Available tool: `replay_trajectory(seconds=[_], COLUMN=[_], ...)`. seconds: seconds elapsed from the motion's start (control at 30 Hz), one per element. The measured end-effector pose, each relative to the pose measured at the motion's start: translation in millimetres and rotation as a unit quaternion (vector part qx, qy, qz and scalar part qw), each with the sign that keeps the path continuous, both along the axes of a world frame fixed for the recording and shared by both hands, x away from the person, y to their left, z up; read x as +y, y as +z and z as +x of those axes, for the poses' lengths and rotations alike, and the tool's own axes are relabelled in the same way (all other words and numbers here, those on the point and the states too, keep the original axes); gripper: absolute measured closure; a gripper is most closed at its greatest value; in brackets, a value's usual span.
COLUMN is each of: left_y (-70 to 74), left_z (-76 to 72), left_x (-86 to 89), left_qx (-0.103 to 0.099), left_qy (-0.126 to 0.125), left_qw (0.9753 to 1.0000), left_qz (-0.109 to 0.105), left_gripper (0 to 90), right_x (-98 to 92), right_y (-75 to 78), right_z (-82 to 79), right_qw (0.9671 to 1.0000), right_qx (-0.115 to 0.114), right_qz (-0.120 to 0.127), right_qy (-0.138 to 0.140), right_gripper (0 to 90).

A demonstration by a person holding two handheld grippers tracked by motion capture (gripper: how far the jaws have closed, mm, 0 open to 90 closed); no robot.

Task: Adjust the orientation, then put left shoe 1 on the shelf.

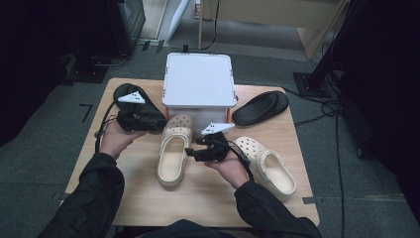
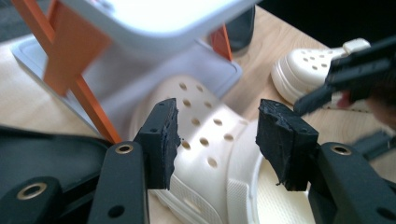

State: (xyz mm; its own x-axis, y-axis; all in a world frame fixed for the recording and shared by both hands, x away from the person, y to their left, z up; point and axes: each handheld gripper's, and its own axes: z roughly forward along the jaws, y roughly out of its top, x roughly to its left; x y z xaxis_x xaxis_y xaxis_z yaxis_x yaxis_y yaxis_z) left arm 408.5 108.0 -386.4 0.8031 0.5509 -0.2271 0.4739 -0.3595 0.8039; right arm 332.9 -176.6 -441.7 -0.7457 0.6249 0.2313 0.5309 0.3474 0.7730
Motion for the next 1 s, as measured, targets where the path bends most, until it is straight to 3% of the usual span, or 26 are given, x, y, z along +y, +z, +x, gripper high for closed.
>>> replay_trajectory(seconds=[0.2, 0.4, 0.43, 0.57, 0.73, 1.0], left_y=[15.0, 28.5, 31.6, 32.1, 25.1, 23.7], left_z=[9.2, 21.7, 26.4, 34.1, 41.7, 42.1], left_x=[0.5, -6.1, -10.3, -17.5, -26.0, -25.1], left_qx=[-0.009, -0.020, -0.024, -0.026, -0.019, -0.022], left_qy=[-0.002, -0.007, -0.008, -0.008, -0.014, -0.009], left_qw=[0.9999, 0.9998, 0.9997, 0.9996, 0.9997, 0.9997], left_qz=[-0.008, -0.004, -0.001, -0.001, 0.006, 0.000], left_gripper=[49.1, 48.9, 48.8, 48.3, 48.1, 48.5], right_x=[9.9, 22.7, 26.8, 31.2, 31.7, 24.6], right_y=[-4.4, -15.2, -18.6, -23.7, -25.8, -21.2], right_z=[-0.1, 4.3, 6.5, 10.6, 14.2, 13.7], right_qw=[0.9999, 0.9996, 0.9991, 0.9985, 0.9985, 0.9986], right_qx=[0.003, 0.001, -0.005, -0.008, -0.001, 0.019], right_qz=[0.002, -0.023, -0.036, -0.047, -0.043, -0.029], right_qy=[-0.013, -0.018, -0.023, -0.028, -0.033, -0.039], right_gripper=[36.8, 35.8, 35.8, 37.2, 39.1, 52.3])
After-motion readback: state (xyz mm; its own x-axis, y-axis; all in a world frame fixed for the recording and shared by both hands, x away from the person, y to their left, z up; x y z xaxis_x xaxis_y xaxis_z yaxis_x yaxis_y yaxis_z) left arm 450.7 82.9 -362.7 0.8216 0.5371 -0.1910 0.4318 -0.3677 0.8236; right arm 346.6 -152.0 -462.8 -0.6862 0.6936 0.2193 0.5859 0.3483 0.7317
